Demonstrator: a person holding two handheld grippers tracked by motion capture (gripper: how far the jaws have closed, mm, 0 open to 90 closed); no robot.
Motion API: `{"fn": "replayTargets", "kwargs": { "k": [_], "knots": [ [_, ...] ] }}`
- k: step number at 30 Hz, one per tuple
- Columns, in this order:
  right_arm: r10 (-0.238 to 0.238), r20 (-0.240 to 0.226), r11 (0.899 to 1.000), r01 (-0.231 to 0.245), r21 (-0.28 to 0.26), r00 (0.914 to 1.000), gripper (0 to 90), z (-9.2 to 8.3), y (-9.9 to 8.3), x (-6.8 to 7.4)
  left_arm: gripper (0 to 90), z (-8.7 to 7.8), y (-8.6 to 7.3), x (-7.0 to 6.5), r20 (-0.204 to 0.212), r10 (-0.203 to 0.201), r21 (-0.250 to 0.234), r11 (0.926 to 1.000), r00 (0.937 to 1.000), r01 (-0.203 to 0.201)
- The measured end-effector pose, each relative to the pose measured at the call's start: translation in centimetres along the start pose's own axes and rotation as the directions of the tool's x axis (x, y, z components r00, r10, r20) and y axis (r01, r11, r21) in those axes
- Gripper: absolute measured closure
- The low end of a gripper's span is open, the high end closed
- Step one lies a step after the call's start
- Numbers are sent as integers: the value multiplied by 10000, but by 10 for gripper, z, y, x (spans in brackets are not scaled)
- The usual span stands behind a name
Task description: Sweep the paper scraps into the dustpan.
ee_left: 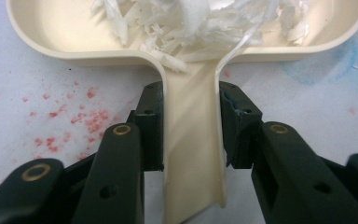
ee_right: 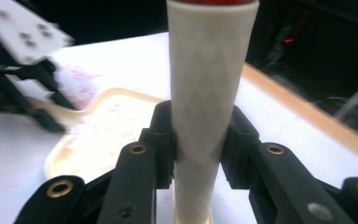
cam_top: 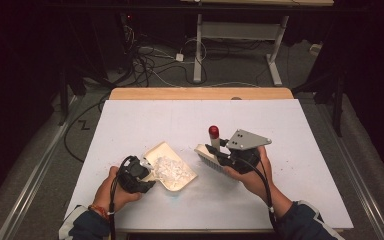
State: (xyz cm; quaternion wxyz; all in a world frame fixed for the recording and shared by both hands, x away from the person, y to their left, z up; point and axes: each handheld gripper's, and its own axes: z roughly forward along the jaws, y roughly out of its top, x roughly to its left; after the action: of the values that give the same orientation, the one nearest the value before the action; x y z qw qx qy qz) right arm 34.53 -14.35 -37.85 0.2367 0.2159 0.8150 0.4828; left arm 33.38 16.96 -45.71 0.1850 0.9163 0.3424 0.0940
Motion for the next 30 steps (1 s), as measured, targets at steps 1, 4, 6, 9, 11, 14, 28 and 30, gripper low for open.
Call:
{"fn": "replayTargets", "kwargs": {
  "k": [1, 4, 6, 9, 11, 14, 28, 30],
  "knots": [
    [36, -326, 10000, -37, -34, 9995, 704, 0, 0, 1, 631, 0, 0, -1, -75, 26, 35, 10000, 10000, -26],
    [-127, -758, 9999, 121, -72, 9970, 703, 5, 1, 9, 629, 1, 1, -3, -180, 101, 100, 9999, 9998, -99],
    [-244, -991, 9997, 233, -117, 9948, 703, 8, 4, 15, 629, 1, 1, -3, -138, 97, 76, 9999, 9999, -96],
    [-47, -1494, 9995, -3, -331, 9888, 704, 10, 9, 21, 629, 1, 1, -3, -131, 75, 37, 10000, 9999, -75],
    [-56, -1673, 9987, -31, -518, 9859, 704, 10, 13, 25, 629, 1, 0, -3, -141, 70, 38, 10000, 9999, -70],
    [-276, -1713, 9972, 153, -728, 9848, 704, 7, 21, 30, 629, 1, 0, -3, -140, 110, 51, 9999, 9998, -110],
    [-321, -42, 9942, 315, -1031, 9995, 704, 10, 28, -1, 629, 0, -1, -1, 2, -91, -43, 9999, 10000, 91],
    [-172, 166, 9956, 186, -915, 9997, 704, 19, 27, -9, 630, 0, 0, -1, 25, -12, 8, 10000, 10000, 12]
  ]
}}
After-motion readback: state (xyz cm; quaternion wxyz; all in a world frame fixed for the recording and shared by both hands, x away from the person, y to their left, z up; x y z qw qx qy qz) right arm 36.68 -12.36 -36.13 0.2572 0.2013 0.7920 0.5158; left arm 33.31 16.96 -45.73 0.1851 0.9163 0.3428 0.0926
